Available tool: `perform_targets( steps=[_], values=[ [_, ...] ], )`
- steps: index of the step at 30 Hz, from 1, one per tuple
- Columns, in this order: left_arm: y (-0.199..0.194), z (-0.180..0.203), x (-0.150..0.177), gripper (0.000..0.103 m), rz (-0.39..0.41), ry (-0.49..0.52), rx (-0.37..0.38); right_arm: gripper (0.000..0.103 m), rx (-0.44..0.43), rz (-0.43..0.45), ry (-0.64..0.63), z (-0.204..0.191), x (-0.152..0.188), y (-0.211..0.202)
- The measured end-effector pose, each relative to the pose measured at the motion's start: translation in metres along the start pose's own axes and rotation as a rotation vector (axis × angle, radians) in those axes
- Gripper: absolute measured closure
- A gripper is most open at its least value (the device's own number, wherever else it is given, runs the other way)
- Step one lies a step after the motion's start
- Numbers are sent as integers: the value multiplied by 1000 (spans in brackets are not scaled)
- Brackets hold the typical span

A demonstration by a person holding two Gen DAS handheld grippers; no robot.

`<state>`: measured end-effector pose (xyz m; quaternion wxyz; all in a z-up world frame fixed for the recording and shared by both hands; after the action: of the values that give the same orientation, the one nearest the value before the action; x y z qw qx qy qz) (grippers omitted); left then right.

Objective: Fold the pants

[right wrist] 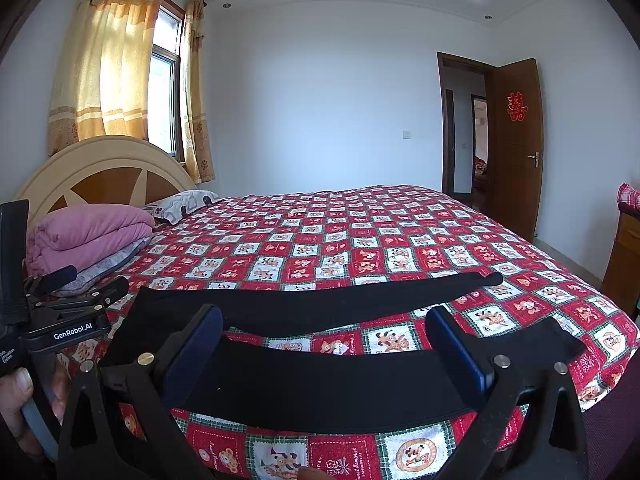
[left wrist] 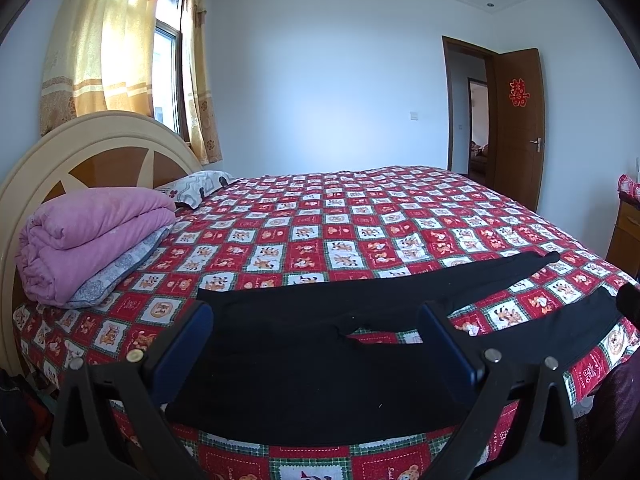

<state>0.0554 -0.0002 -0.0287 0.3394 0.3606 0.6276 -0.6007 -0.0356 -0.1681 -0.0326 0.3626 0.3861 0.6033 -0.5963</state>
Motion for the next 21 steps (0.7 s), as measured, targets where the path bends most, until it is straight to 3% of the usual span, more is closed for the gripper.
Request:
perform_targets(
  steps=[21],
  values=[
    [1, -2, 3, 0, -4, -5, 0, 1, -3, -15, -9, -5, 4, 5]
  ],
)
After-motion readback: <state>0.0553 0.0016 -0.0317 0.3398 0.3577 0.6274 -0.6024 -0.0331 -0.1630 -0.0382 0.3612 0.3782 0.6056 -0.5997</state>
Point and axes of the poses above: each gripper's, at about its wrist camera, not at the fingertips, and y roughly the way its jaws point, z to its right, x to its underside, the point moved 6 cm from there along y, roughly the way its jaws point, and after that the axes turned 7 degrees about -z, right-handed, at the moved point
